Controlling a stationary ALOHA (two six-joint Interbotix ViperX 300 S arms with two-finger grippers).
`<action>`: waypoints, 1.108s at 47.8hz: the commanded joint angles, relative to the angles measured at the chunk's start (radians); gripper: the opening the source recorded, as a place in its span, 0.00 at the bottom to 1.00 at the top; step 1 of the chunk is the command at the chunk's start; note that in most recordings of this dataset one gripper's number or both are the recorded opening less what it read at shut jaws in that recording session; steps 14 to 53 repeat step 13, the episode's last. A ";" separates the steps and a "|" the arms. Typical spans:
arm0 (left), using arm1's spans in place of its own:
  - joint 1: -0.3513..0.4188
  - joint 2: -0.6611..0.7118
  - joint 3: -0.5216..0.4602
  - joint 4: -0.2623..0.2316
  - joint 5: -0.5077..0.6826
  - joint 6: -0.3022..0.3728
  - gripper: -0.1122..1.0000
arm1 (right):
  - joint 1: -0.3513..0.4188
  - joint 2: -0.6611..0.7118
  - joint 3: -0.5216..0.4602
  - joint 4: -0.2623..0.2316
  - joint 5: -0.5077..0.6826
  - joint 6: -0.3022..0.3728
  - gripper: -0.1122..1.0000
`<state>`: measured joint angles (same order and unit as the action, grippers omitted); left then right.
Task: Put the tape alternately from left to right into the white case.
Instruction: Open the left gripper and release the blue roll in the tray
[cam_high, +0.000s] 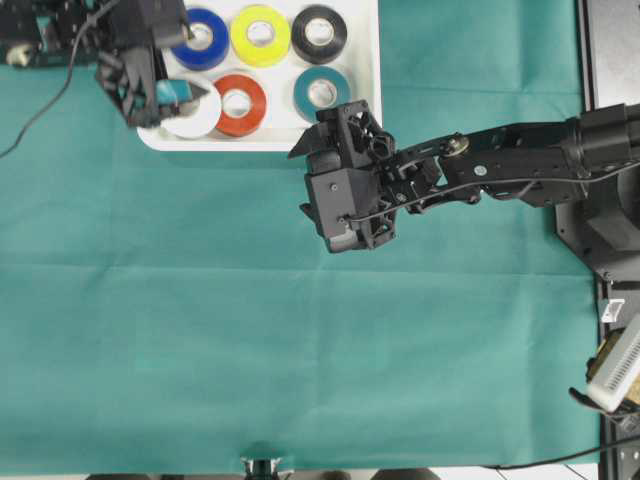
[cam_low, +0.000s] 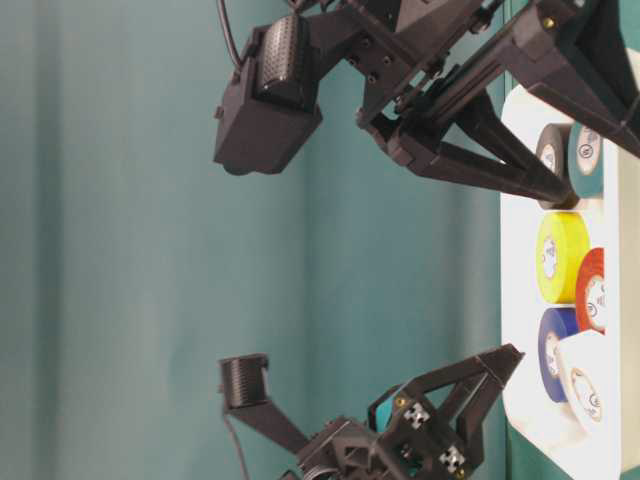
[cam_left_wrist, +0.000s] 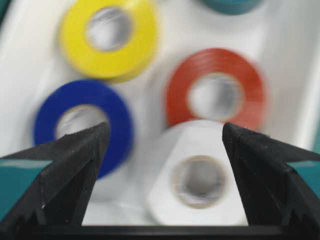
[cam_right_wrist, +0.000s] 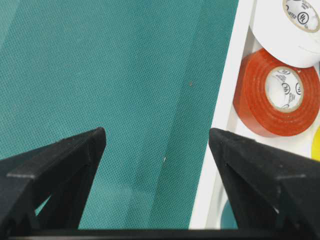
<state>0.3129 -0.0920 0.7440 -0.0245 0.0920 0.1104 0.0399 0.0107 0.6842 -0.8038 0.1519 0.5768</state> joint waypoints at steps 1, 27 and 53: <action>-0.044 -0.035 -0.005 0.002 -0.003 0.003 1.00 | 0.003 -0.029 -0.015 0.002 -0.006 0.002 0.77; -0.169 -0.041 0.002 0.002 -0.003 0.003 1.00 | 0.002 -0.029 -0.015 0.002 -0.005 0.002 0.77; -0.169 -0.041 0.002 0.002 -0.003 0.003 1.00 | 0.002 -0.029 -0.015 0.002 -0.005 0.002 0.77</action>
